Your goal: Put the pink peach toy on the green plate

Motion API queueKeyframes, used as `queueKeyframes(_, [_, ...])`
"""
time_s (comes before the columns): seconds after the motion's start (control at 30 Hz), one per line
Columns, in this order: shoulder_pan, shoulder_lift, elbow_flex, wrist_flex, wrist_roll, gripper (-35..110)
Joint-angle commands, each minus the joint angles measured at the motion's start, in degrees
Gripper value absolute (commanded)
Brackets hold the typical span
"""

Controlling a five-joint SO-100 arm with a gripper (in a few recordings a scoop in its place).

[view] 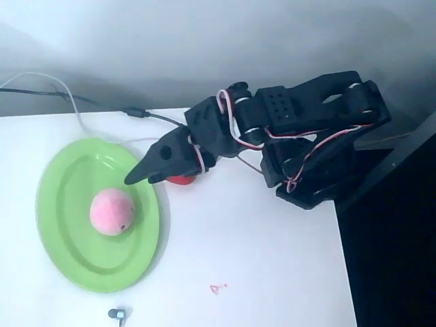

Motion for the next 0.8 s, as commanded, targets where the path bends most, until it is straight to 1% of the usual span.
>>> queueKeyframes(0.0, [1.23,4.22,2.72,0.00,-1.05,12])
queueKeyframes(0.2, [8.88,9.58,10.11,-0.09,-3.87,1])
queueKeyframes(0.3, [11.69,16.08,16.44,-0.18,-3.69,0])
queueKeyframes(0.47, [12.30,27.07,26.19,0.35,-1.58,0])
queueKeyframes(0.57, [12.30,31.82,30.50,2.72,-0.53,0])
queueKeyframes(0.77, [12.39,38.50,36.83,10.81,-0.70,0])
